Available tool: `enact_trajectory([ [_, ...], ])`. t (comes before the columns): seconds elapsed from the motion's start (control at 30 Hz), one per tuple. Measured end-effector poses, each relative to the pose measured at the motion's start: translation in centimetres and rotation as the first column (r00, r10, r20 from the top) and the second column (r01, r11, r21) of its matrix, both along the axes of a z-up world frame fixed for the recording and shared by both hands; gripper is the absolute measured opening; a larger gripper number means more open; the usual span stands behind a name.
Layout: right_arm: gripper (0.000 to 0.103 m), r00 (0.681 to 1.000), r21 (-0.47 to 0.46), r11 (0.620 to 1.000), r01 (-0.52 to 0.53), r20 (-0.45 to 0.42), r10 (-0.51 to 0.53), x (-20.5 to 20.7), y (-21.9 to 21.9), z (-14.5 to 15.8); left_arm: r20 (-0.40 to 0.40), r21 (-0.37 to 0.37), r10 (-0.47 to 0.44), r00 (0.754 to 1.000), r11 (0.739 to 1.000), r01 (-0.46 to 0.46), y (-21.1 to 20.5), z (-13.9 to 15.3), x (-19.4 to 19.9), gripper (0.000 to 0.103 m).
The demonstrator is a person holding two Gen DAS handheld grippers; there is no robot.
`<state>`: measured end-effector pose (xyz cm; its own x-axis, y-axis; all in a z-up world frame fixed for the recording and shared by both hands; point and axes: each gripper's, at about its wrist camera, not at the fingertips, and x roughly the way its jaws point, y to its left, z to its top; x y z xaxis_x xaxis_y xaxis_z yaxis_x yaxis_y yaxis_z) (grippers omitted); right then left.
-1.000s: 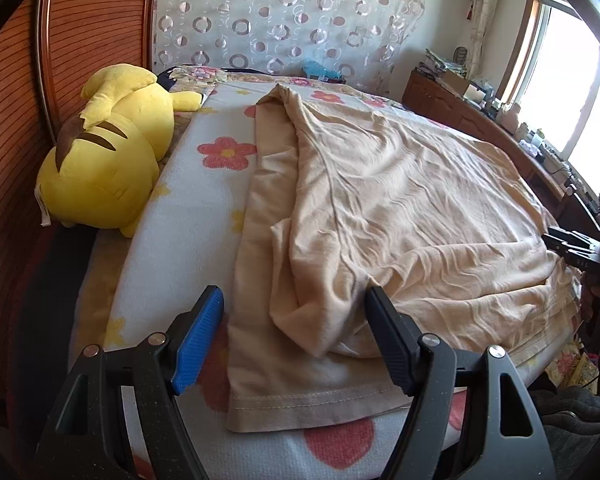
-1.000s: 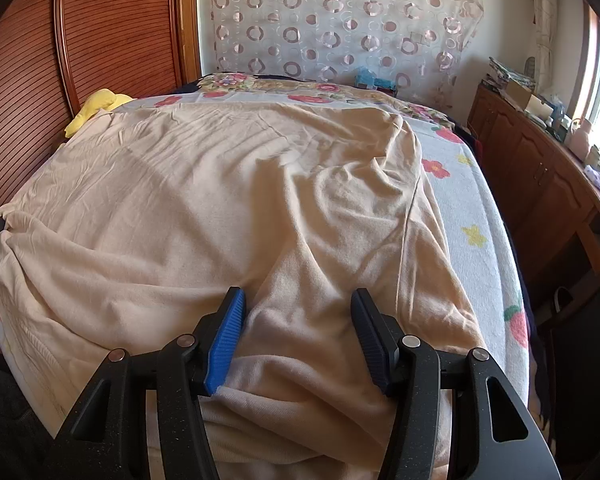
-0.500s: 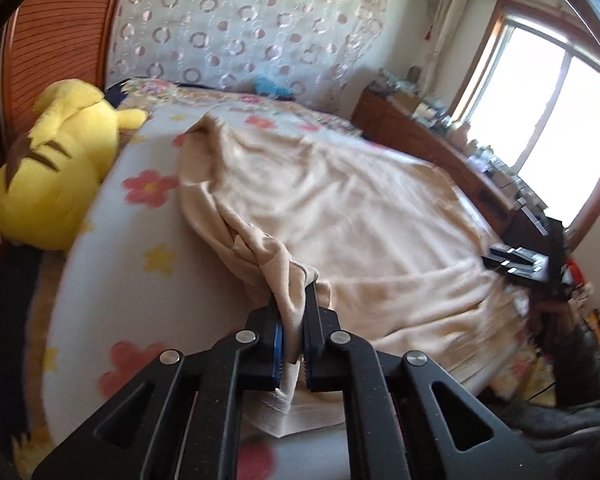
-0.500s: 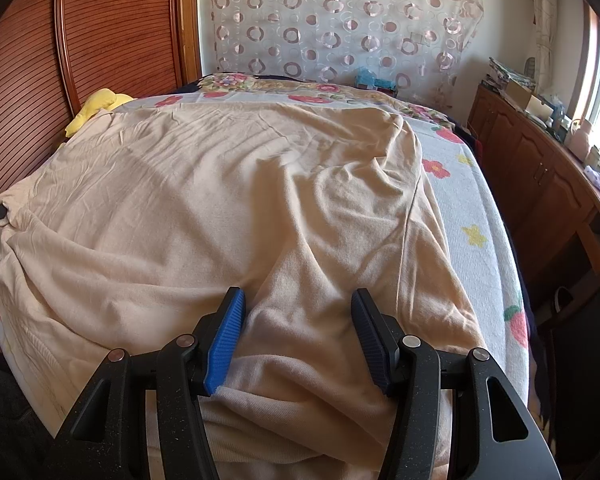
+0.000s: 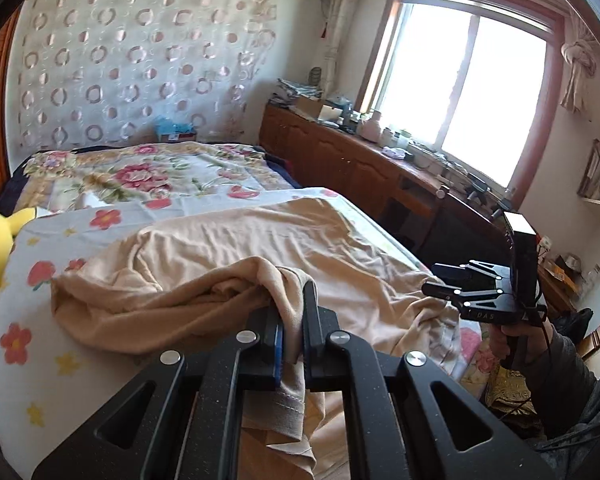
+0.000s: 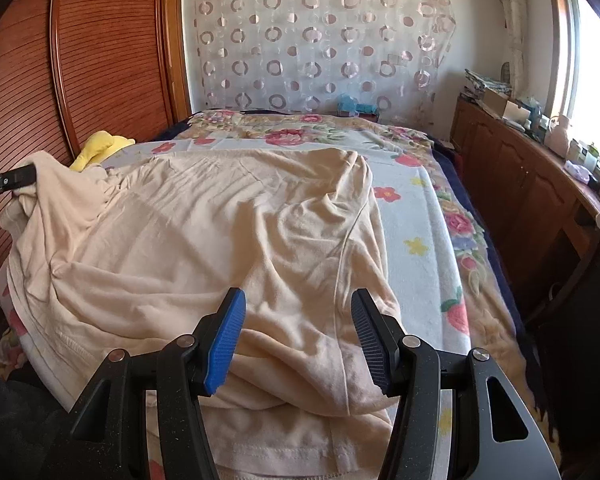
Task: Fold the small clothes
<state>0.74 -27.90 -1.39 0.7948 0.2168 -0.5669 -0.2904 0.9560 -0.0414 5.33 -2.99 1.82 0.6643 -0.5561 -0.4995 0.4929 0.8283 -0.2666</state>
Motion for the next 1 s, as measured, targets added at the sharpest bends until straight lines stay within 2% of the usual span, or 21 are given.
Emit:
enact_trajectory([
  [0.2, 0.057, 1.000, 0.008, 1.000, 0.008, 0.020, -0.008, -1.0, -0.5, 0.5, 0.035, 0.023, -0.117, 0.992, 0.993, 0.116, -6.0, 2.4, 1.1, 0.008],
  [0.27, 0.057, 1.000, 0.016, 1.000, 0.011, 0.026, -0.011, -1.1, -0.8, 0.7, 0.010, 0.011, -0.172, 0.985, 0.985, 0.172, -7.4, 2.7, 1.2, 0.008],
  [0.33, 0.057, 1.000, 0.030, 0.999, 0.010, 0.026, -0.011, -1.1, -1.0, 0.7, -0.005, 0.026, -0.169, 0.986, 0.985, 0.169, -8.2, 2.6, 1.2, 0.009],
  [0.37, 0.057, 1.000, 0.034, 0.999, 0.010, 0.024, -0.011, -1.0, -1.0, 0.7, -0.013, 0.042, -0.171, 0.985, 0.984, 0.172, -8.5, 2.3, 1.3, 0.013],
  [0.43, 0.057, 1.000, 0.036, 0.999, 0.004, 0.015, -0.004, -0.8, -0.9, 0.4, -0.018, 0.052, -0.190, 0.982, 0.980, 0.191, -8.6, 1.9, 1.1, 0.032],
  [0.57, 0.057, 1.000, 0.032, 0.999, -0.005, 0.009, 0.005, -0.6, -0.6, 0.4, 0.001, 0.076, -0.152, 0.988, 0.986, 0.151, -8.0, 1.8, 0.5, 0.055],
  [0.6, 0.057, 1.000, 0.033, 0.999, -0.008, 0.010, 0.008, -0.5, -0.5, 0.5, 0.008, 0.076, -0.139, 0.990, 0.988, 0.138, -7.6, 1.8, 0.4, 0.067],
  [0.63, 0.057, 1.000, 0.034, 0.999, -0.013, 0.011, 0.012, -0.4, -0.3, 0.5, 0.015, 0.080, -0.125, 0.992, 0.989, 0.123, -7.4, 1.8, 0.3, 0.075],
  [0.73, 0.057, 0.999, 0.037, 0.999, -0.037, 0.015, 0.037, -0.1, 0.6, 0.8, 0.036, 0.103, -0.069, 0.997, 0.993, 0.065, -6.2, 1.5, -0.1, 0.079],
  [0.87, 0.057, 0.996, 0.028, 0.996, -0.089, 0.015, 0.089, 0.8, 2.6, 0.9, 0.023, 0.093, -0.007, 1.000, 0.996, 0.005, -3.7, 0.5, 0.1, 0.079],
  [1.0, 0.057, 0.989, 0.004, 0.989, -0.147, -0.002, 0.147, 2.1, 5.3, 0.4, 0.015, 0.118, 0.065, 0.998, 0.991, -0.066, -1.7, -0.8, 0.2, 0.079],
])
